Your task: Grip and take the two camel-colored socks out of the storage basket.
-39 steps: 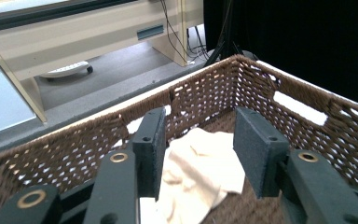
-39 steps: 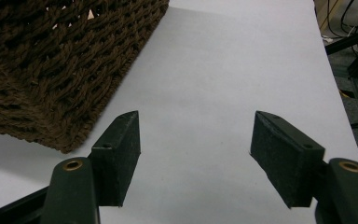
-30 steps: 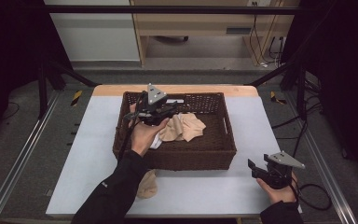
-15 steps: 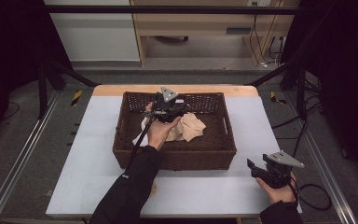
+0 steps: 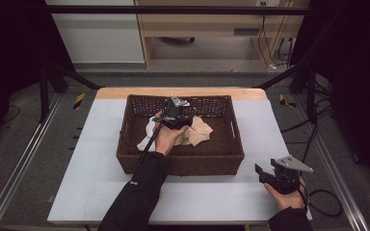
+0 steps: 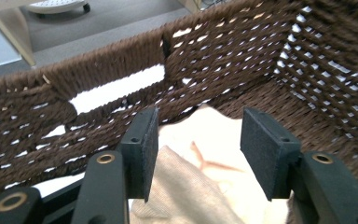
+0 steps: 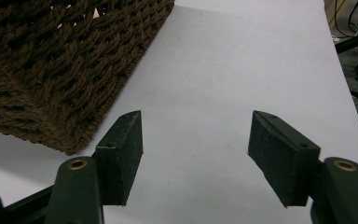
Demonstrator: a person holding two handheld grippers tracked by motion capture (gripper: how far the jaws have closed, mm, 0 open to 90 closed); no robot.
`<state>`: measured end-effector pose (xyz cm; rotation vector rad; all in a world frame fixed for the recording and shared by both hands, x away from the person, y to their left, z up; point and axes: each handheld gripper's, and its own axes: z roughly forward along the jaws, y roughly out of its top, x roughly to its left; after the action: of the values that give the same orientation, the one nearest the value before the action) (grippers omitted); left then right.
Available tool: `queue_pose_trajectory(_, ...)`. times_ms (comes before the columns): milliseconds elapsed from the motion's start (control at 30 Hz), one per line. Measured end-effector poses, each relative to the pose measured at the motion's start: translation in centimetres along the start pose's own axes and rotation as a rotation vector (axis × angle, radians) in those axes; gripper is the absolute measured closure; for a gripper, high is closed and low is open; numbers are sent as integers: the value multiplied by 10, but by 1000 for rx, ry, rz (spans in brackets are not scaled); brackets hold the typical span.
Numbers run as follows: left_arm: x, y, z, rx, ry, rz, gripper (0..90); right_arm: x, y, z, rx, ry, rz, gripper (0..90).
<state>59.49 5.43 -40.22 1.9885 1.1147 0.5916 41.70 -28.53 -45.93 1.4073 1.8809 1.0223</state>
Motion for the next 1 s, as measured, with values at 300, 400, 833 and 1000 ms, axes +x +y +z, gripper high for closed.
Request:
queue_pose_trajectory(300,4,-8,12,111,12,-19,463,-2,-1,0,3,-5,0,359)
queue_pose_trajectory(400,2,-9,14,130,-3,-17,458,-2,-1,1,7,-7,-3,359)
queue_pose_trajectory(833,2,-14,19,250,-37,-54,707,-3,-1,1,8,-1,-4,359)
queue_pose_trajectory(1000,6,-8,8,241,-99,-133,857,-3,-1,0,3,-2,2,360)
